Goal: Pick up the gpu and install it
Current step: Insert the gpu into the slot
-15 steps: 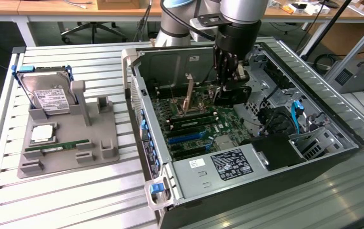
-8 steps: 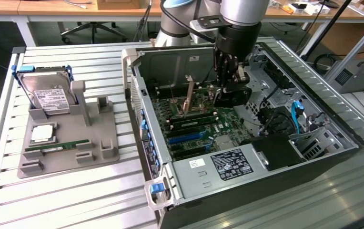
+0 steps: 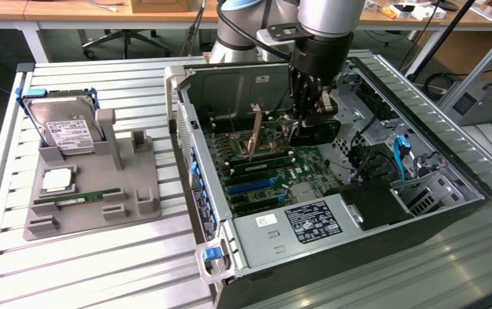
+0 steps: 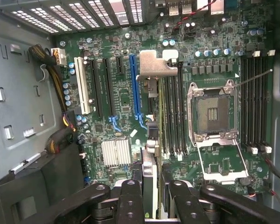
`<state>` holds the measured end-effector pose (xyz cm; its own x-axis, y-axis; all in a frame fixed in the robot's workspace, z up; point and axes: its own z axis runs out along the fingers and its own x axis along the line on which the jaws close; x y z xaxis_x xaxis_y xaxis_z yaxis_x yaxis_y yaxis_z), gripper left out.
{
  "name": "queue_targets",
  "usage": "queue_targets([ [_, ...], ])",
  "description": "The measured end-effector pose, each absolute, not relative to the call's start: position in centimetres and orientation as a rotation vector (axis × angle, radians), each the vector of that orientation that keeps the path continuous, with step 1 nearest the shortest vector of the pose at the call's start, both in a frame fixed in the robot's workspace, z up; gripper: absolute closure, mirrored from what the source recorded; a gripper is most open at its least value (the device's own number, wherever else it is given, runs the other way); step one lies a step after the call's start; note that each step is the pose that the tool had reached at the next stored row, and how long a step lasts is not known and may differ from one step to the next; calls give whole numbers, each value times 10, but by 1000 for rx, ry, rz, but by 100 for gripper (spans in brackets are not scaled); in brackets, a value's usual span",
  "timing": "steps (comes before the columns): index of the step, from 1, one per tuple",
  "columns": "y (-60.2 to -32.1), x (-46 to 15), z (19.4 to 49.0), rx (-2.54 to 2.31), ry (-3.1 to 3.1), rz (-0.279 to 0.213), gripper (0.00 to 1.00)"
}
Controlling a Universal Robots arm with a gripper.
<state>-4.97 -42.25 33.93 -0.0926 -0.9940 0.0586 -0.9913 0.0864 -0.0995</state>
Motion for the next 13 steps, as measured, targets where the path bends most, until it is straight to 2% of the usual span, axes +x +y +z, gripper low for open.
queue_targets([
  [13,-426,-50,337,-2101,2299,-179,73],
])
